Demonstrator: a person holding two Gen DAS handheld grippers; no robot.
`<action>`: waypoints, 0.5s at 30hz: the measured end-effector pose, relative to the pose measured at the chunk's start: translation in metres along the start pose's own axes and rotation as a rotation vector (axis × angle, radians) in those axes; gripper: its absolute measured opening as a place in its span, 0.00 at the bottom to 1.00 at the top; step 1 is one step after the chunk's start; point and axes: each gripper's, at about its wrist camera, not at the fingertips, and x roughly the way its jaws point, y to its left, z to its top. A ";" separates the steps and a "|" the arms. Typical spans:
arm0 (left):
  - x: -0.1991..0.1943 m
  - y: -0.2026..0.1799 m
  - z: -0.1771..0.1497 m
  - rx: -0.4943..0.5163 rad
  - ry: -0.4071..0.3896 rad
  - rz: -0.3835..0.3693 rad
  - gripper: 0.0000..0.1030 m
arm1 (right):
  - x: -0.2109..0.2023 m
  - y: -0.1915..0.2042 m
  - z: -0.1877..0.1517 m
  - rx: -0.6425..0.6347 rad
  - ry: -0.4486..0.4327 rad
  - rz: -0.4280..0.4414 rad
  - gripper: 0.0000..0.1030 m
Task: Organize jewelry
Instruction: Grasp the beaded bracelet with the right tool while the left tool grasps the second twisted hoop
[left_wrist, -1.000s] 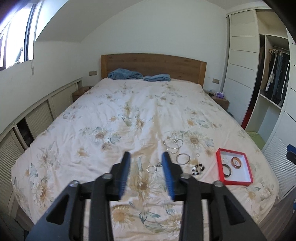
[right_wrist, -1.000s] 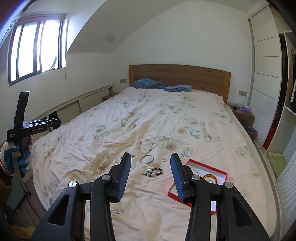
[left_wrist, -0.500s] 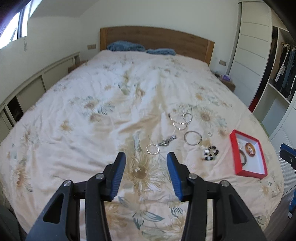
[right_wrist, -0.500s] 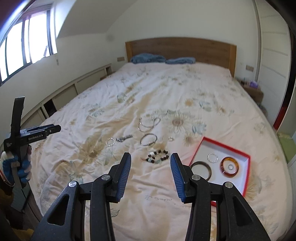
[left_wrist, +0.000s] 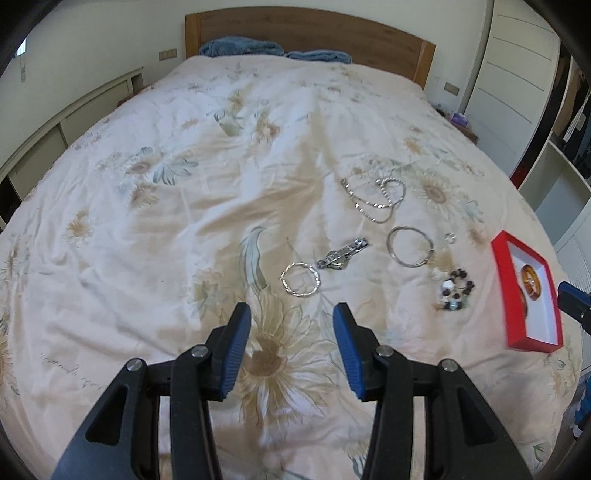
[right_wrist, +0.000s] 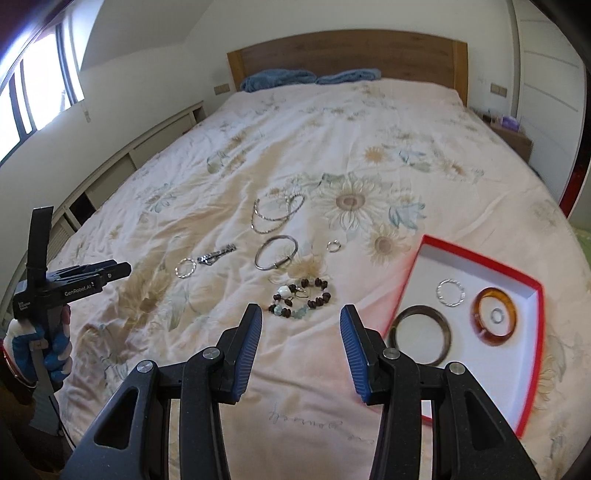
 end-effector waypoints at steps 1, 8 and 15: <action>0.006 0.001 0.001 0.000 0.008 0.001 0.43 | 0.005 0.000 0.000 0.000 0.008 0.003 0.43; 0.047 0.005 0.007 0.007 0.049 0.010 0.42 | 0.044 -0.001 0.009 0.006 0.045 0.014 0.43; 0.080 0.011 0.016 0.002 0.074 0.010 0.42 | 0.075 -0.010 0.027 0.016 0.061 0.004 0.43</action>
